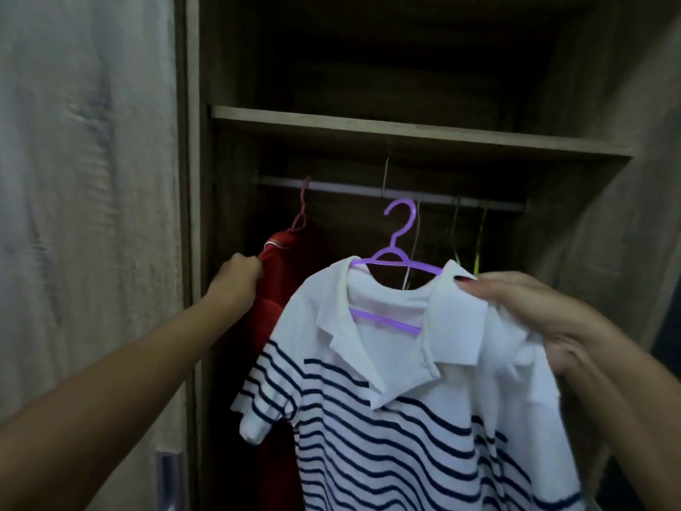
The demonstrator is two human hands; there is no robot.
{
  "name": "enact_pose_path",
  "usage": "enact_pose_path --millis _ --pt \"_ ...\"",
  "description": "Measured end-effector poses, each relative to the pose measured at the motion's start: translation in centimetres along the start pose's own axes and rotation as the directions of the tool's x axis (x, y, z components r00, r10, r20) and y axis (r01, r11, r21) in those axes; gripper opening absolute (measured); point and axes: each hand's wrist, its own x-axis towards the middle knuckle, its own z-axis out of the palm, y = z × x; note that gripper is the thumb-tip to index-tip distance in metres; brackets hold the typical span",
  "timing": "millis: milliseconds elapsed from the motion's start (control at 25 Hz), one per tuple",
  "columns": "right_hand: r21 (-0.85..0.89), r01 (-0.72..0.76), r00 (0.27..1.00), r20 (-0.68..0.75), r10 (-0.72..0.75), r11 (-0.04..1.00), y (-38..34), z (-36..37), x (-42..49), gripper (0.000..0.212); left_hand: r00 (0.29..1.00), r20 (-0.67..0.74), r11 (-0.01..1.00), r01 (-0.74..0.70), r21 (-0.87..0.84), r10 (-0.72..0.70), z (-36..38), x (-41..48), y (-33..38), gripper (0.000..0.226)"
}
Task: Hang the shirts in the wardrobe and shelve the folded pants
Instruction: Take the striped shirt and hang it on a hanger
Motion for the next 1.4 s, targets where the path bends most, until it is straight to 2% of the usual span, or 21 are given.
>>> enact_pose_path --millis 80,240,440,520,640,840,1000,1120,1200,1400 --pt "0.063 0.017 0.997 -0.076 -0.013 0.998 -1.2 2.8 2.2 0.019 1.0 -0.013 0.997 -0.011 0.073 0.012 -0.5 -0.2 -0.6 0.035" --pt "0.11 0.153 0.967 -0.22 -0.126 0.982 -2.8 8.7 7.7 0.023 0.998 0.015 0.997 -0.056 0.047 0.056 -0.7 -1.0 -0.9 0.042" --pt "-0.029 0.185 0.934 -0.306 -0.185 0.982 -2.5 13.4 15.5 0.015 0.982 0.108 0.984 -0.164 0.069 0.156 -1.5 -1.1 -1.2 0.04" --pt "-0.112 0.149 0.941 -0.29 -0.176 0.983 -1.4 14.6 17.8 0.017 0.965 0.154 0.972 -0.226 0.065 0.214 -1.8 -1.0 -1.8 0.043" --pt "-0.24 0.146 0.942 -0.263 -0.209 0.96 0.0 15.6 19.5 0.042 0.94 0.227 0.966 -0.258 -0.01 0.254 -1.8 -1.1 -2.0 0.057" --pt "-0.439 0.154 0.948 -0.186 -0.257 0.885 1.7 14.9 21.2 0.045 0.928 0.263 0.964 -0.254 -0.074 0.264 -1.2 -1.7 -1.4 0.065" --pt "-0.494 0.252 0.936 -0.093 -0.338 0.832 3.7 14.5 20.4 0.052 0.936 0.256 0.97 -0.229 -0.081 0.242 -0.4 -2.4 -1.0 0.064" --pt "-0.615 0.328 0.877 -0.085 -0.473 0.718 5.4 14.8 19.2 0.051 0.946 0.239 0.975 -0.203 -0.094 0.22 0.1 -2.9 -0.8 0.064" --pt "-0.711 0.381 0.808 -0.055 -0.587 0.591 6.6 14.8 18.4 0.05 0.952 0.222 0.976 -0.19 -0.109 0.21 0.5 -3.2 -0.7 0.066" --pt "-0.813 0.454 0.614 -0.011 -0.789 0.364 8.2 15.1 15.4 0.045 0.971 0.143 0.968 -0.162 -0.194 0.191 0.8 -5.7 -1.1 0.063"
